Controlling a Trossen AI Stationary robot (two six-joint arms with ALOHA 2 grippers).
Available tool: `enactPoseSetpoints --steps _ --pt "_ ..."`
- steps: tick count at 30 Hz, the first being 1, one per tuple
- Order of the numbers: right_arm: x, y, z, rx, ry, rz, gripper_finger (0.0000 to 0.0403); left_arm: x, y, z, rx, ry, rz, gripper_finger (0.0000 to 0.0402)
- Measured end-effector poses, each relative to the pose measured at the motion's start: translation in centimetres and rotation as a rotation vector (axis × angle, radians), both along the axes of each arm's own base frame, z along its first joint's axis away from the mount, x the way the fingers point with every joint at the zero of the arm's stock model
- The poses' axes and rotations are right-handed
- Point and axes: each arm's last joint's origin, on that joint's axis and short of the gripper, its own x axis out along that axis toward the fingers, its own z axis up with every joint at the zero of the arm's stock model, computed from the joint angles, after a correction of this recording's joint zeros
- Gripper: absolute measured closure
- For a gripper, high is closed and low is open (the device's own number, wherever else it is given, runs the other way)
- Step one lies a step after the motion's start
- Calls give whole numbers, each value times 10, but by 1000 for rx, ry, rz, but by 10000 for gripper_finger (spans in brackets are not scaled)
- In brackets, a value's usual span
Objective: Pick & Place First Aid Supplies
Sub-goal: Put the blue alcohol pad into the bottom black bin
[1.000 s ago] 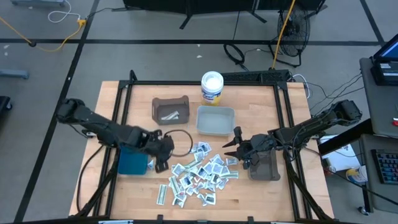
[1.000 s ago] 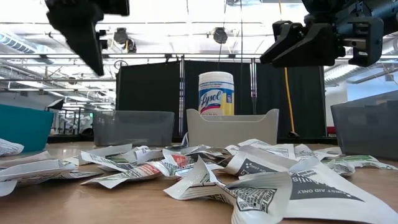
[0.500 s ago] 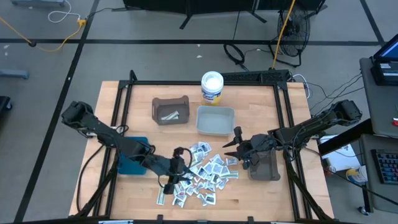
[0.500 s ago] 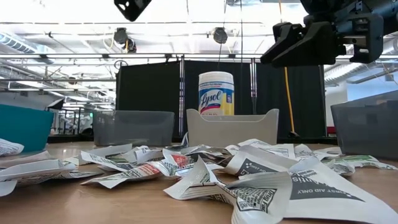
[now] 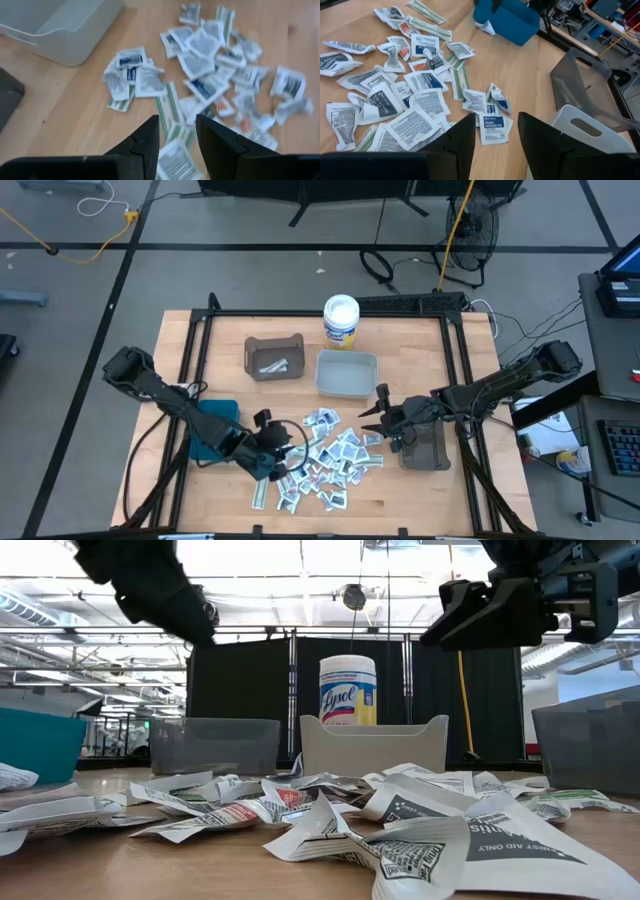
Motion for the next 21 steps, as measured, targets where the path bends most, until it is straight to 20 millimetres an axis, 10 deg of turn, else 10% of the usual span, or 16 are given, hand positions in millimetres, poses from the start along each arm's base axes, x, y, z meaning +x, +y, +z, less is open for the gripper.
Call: enactPoseSetpoints --steps 15,21 --pt "32 12 43 120 114 77 261 2 9 2 332 1 -58 268" --pt "59 17 18 295 354 153 261 2 19 3 449 4 18 268"
